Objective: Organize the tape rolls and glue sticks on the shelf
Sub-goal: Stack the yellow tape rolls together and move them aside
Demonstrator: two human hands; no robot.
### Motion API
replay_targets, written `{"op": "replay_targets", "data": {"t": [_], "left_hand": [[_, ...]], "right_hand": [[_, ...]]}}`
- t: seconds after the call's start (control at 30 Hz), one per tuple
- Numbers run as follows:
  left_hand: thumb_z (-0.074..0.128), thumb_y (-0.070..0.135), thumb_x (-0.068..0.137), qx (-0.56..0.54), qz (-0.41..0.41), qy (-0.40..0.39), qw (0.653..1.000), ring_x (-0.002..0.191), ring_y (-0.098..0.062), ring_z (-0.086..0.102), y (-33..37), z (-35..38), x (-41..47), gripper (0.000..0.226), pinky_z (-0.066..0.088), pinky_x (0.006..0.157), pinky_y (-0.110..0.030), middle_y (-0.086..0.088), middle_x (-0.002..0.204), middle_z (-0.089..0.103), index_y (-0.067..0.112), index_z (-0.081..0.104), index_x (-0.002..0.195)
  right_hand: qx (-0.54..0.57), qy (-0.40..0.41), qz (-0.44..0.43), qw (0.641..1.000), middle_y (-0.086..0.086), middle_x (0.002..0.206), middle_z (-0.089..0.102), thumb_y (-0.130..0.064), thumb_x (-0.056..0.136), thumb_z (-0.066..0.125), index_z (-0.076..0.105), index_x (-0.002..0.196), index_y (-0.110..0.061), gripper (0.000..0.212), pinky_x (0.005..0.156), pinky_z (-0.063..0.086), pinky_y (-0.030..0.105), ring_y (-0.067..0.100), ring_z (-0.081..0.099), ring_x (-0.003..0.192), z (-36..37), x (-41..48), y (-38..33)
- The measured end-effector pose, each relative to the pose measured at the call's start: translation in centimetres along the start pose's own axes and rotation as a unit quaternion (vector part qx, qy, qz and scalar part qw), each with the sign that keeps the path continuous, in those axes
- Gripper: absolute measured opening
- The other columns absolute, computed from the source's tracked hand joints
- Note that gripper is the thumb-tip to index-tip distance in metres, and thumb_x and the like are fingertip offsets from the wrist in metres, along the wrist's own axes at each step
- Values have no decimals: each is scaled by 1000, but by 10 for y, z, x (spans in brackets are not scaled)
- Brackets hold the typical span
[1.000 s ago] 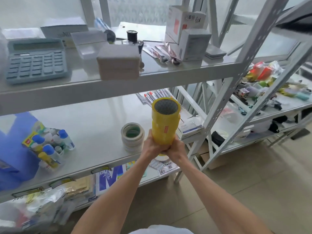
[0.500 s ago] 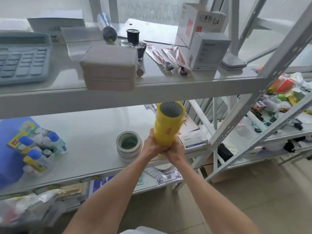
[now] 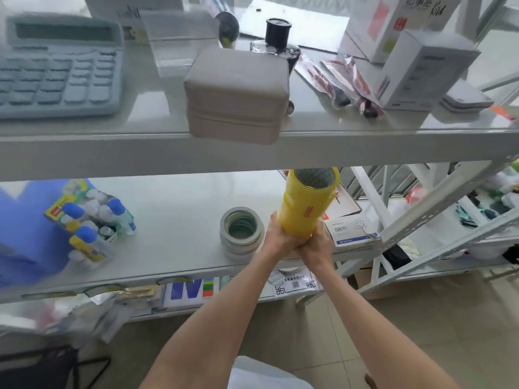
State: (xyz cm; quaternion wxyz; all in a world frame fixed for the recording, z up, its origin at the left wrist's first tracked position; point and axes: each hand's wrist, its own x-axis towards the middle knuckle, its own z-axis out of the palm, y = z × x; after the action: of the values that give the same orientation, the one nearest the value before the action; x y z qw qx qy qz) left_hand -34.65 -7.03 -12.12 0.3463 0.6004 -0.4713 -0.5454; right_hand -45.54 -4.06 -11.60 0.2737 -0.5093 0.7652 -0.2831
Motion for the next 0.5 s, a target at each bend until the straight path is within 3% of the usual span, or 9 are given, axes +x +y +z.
{"op": "replay_targets", "data": {"t": [0.07, 0.17, 0.27, 0.37, 0.5], "left_hand": [[84, 51, 50, -6, -31, -8, 999, 102, -19, 64, -13, 6, -2, 92, 59, 80, -40, -4, 112, 59, 21, 39, 124], [74, 53, 62, -3, -65, -30, 997, 103, -20, 64, -25, 10, -12, 79, 59, 80, -39, -8, 117, 61, 19, 41, 125], [54, 56, 73, 22, -77, -60, 995, 108, -26, 60, -21, -8, -48, 70, 48, 83, -34, -9, 121, 61, 17, 44, 130], [37, 41, 87, 43, -80, -116, 989, 101, -27, 56, -28, -36, -81, 42, 41, 81, -37, -16, 113, 61, 9, 54, 108], [37, 31, 95, 72, -76, -123, 987, 89, -22, 52, -49, -87, -112, 43, 38, 76, -35, -18, 104, 65, 0, 66, 100]], "right_hand": [[-3, 18, 6, 1000, 10, 103, 64, -14, 80, 77, 49, 130, -7, 58, 70, 44, 33, 30, 62, 90, 1, -5, -4], [-8, 36, 25, 999, 23, 122, 60, -4, 94, 60, 44, 138, 2, 47, 85, 45, 39, 40, 60, 111, 4, -20, -10], [22, 45, 69, 996, 25, 138, 51, -20, 104, 46, 35, 148, -1, 48, 91, 45, 48, 43, 55, 120, 16, -40, -19], [-7, 48, 131, 990, 30, 135, 49, -10, 98, 52, 44, 134, 7, 40, 90, 44, 51, 46, 54, 118, 43, -68, -26], [-10, -19, 199, 980, 32, 132, 56, -8, 99, 48, 42, 120, 4, 25, 93, 45, 48, 46, 57, 119, 81, -113, -41]]}}
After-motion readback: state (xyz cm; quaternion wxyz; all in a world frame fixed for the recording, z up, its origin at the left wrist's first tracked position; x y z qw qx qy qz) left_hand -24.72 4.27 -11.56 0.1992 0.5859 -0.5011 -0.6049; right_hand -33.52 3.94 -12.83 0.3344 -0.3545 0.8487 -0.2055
